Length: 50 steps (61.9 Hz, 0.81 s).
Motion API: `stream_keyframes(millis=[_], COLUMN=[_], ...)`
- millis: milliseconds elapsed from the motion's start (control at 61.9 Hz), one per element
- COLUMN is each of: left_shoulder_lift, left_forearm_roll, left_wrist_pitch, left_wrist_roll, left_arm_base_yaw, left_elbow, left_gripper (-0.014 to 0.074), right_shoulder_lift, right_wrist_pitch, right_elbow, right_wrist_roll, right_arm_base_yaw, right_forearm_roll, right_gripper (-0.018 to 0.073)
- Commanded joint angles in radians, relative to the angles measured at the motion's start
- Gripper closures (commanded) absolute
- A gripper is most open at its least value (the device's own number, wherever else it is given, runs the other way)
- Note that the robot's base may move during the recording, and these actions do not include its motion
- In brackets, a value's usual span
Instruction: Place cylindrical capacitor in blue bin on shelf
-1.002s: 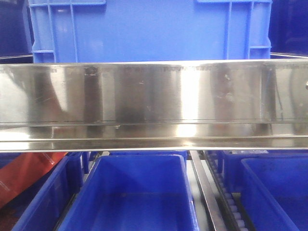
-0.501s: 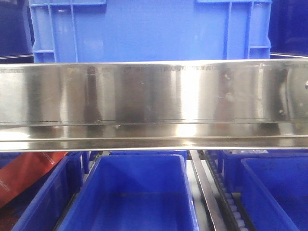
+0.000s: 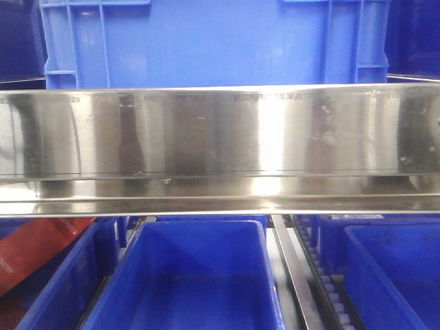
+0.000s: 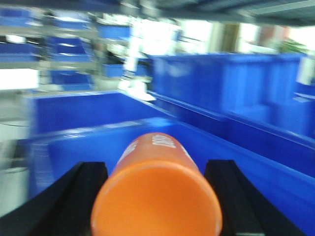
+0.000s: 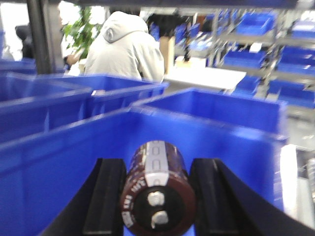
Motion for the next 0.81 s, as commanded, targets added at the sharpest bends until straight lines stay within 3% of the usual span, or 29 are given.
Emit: stream_keyframes(millis=[0,210,275,404,485,549,630,792], left_shoulder_lift=[0.052,0.114,0.114,0.112,0.112,0.112,0.112,0.093], left_forearm_roll=[-0.002,-0.002,-0.002,-0.002,-0.002,-0.009,-0.009,-0.010], left_wrist_pitch=[-0.050,-0.041,-0.041,-0.041,-0.036,-0.036,-0.036,-0.037], left_wrist_roll=[-0.002,-0.002,-0.002,-0.002,-0.002,-0.002,-0.002,-0.002], left_arm_base_yaw=[-0.037,-0.062,-0.062,-0.062,-0.062,-0.062,-0.062,-0.062], left_elbow=[-0.012,-0.030,-0.030,-0.030,-0.030,-0.030,-0.030,-0.037], left_gripper=[0.0707,0.0671,0.0589,0.0305,0.0134,0.0052,0.0008,0.0029], right_shoulder_lift=[0.010,0.012,0.012,0.012,0.012,0.012,0.012,-0.012], right_wrist_pitch=[-0.038,0.017,0.032,0.050,0.050,0.050,0.050,0.055], right_elbow=[-0.013,-0.013,-0.013,-0.013,-0.013,-0.013,-0.013,-0.013], right_wrist_roll=[-0.007,-0.007,-0.007,-0.007,-0.007,-0.007,-0.007,-0.007], right_arm_base_yaw=[0.005,0.005,0.005,0.005,0.005,0.005,0.005,0.005], right_forearm_roll=[-0.006,-0.004,0.016,0.069,0.069,0.069,0.069,0.069], right_gripper=[0.0724,0.0688,0.0589,0.0249,0.0104,0.0029,0.0001,0.0010])
